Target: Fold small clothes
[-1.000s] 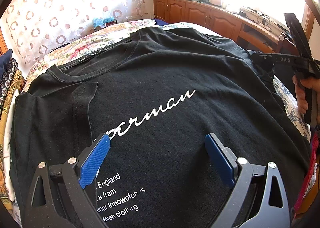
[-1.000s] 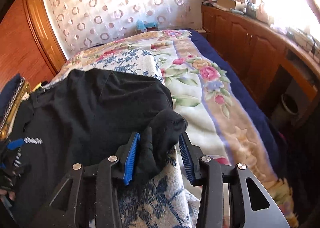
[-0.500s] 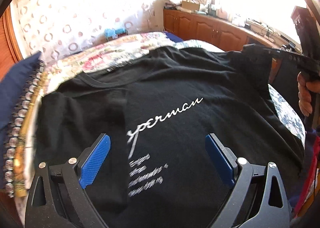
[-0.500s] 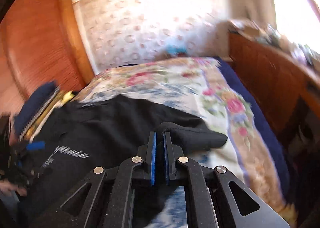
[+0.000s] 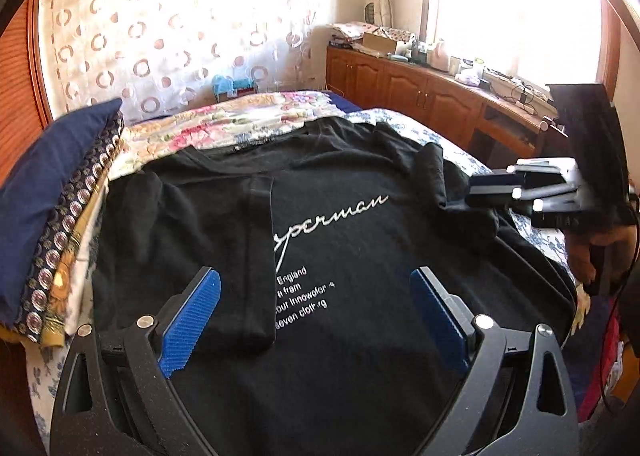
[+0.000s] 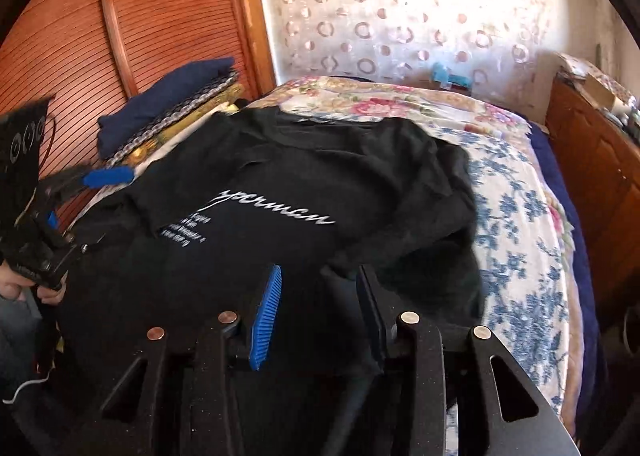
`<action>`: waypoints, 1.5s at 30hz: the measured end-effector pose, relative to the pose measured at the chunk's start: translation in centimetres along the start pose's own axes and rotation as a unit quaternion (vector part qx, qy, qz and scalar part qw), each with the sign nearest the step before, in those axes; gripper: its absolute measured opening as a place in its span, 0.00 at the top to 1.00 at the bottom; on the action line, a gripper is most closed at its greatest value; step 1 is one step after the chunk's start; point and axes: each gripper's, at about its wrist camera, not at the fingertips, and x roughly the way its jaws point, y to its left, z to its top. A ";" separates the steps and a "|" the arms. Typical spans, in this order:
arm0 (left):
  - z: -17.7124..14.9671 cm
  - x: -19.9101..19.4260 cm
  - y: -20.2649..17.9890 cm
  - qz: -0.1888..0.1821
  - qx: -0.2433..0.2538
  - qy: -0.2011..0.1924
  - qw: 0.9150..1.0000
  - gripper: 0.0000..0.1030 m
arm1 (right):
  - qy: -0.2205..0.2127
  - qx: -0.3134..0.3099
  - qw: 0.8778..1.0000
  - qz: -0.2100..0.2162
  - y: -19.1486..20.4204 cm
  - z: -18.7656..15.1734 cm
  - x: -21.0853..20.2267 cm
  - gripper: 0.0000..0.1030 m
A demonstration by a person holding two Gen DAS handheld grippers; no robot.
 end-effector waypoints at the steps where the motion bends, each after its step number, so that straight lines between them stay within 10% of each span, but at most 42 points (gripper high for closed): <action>1: -0.2 0.3 0.0 0.002 -0.001 0.004 1.000 0.07 | -0.003 0.009 1.000 -0.003 -0.1 0.4 -0.1 0.61; 18: -0.8 -0.4 -0.4 -0.001 -0.007 -0.003 1.000 0.07 | 0.034 0.172 0.984 -0.024 -6.2 5.0 6.7 0.61; 20: -0.8 -0.6 -0.3 0.000 -0.010 -0.005 1.000 0.07 | 0.036 0.163 0.986 -0.022 -5.7 5.6 7.2 0.95; 25: -1.1 -1.0 0.4 0.003 -0.020 -0.011 1.000 0.07 | 0.005 0.102 0.995 0.013 -2.8 7.9 6.2 0.97; 33: -1.4 -1.4 1.3 0.006 -0.033 -0.014 0.999 0.07 | -0.042 0.030 0.998 0.029 3.2 11.1 3.8 0.96; 37: -1.3 -1.5 1.5 0.007 -0.032 -0.015 0.999 0.07 | -0.024 0.026 0.999 -0.024 3.3 10.2 4.5 0.61; 45: -0.1 -0.6 1.9 -0.013 -0.038 -0.017 0.999 0.07 | 0.015 0.025 0.998 -0.048 2.6 4.8 2.9 0.61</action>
